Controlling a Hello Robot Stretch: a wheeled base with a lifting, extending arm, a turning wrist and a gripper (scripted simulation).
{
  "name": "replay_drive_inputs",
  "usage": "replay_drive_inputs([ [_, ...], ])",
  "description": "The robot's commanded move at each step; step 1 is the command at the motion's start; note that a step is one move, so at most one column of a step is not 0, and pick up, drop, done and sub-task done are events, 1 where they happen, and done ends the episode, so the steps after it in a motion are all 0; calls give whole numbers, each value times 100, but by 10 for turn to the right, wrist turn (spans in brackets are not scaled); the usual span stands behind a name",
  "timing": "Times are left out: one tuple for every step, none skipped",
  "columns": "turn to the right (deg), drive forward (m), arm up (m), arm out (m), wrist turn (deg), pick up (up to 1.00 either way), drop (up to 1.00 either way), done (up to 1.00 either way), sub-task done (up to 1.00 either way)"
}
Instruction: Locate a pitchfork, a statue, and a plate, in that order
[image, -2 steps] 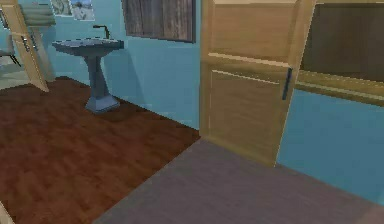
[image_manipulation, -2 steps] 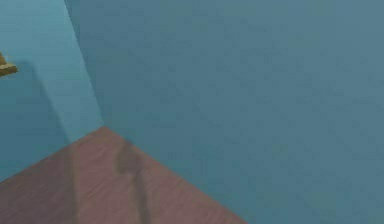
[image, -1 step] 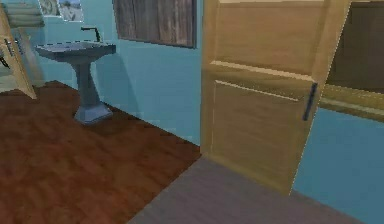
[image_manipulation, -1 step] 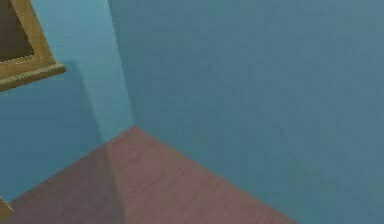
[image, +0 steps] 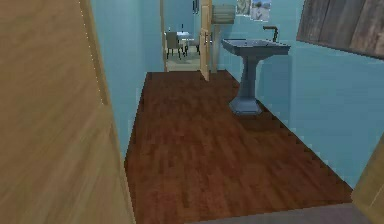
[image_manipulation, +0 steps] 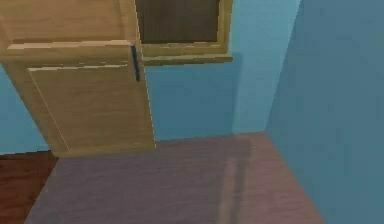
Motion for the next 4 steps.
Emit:
replay_drive_inputs([
  [-30, 0, 0, 0, 0, 0, 0, 0, 0],
  [0, 100, 0, 0, 0, 0, 0, 0, 0],
  [0, 100, 0, 0, 0, 0, 0, 0, 0],
  [0, 100, 0, 0, 0, 0, 0, 0, 0],
])
